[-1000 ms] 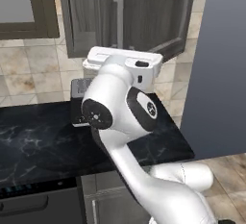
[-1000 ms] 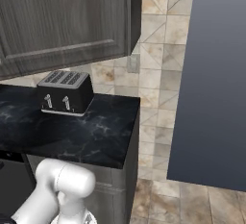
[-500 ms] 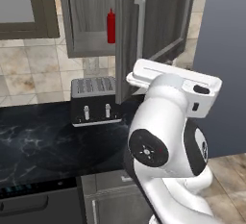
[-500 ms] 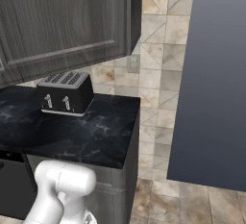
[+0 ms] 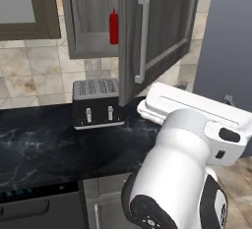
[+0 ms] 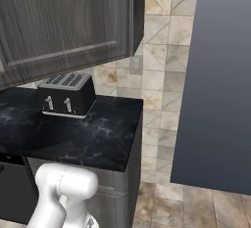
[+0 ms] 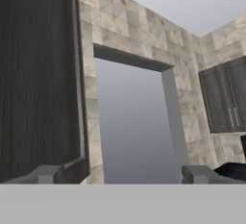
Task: Move the ketchup and mustard from the cabinet to the dining counter.
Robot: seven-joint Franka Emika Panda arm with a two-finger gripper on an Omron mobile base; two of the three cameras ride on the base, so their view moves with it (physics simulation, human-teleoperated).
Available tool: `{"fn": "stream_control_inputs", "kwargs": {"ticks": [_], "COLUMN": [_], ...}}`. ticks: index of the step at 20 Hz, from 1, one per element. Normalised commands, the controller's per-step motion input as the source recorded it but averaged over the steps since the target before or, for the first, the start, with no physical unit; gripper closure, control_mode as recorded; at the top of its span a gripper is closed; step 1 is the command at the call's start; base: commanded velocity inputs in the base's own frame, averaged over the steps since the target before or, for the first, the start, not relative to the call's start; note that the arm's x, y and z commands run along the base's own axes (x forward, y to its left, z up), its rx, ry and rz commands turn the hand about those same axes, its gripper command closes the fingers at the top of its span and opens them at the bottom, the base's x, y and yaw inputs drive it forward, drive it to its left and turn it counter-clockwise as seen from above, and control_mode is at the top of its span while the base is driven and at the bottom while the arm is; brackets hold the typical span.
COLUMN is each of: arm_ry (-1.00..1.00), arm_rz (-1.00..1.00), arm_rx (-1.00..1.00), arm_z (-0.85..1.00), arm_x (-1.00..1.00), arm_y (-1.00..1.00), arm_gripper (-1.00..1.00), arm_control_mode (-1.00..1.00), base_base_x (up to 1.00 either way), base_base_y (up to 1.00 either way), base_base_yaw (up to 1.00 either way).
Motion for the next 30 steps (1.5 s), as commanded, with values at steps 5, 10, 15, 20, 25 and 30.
{"fn": "stream_control_inputs", "kwargs": {"ticks": [5, 10, 15, 20, 25, 30], "arm_ry": [0.07, 0.19, 0.22, 0.29, 0.43, 0.31], "arm_rz": [0.00, 0.00, 0.00, 0.00, -0.01, 0.02], "arm_rx": [-0.13, -0.18, -0.16, -0.14, -0.27, -0.29], "arm_z": [0.00, 0.00, -0.08, -0.20, -0.22, -0.32], "arm_x": [-0.03, 0.30, 0.60, 0.93, 1.00, 0.95], "arm_y": [0.96, 0.98, 0.65, 0.26, 0.21, 0.17], "arm_gripper": [-1.00, -1.00, -1.00, -1.00, -1.00, -1.00], "arm_control_mode": [-1.00, -1.00, -1.00, -1.00, -1.00, -1.00], "base_base_x": [0.00, 0.00, 0.00, 0.00, 0.00, 0.00], "base_base_y": [0.00, 0.00, 0.00, 0.00, 0.00, 0.00], "base_base_yaw": [0.00, 0.00, 0.00, 0.00, 0.00, 0.00]}}
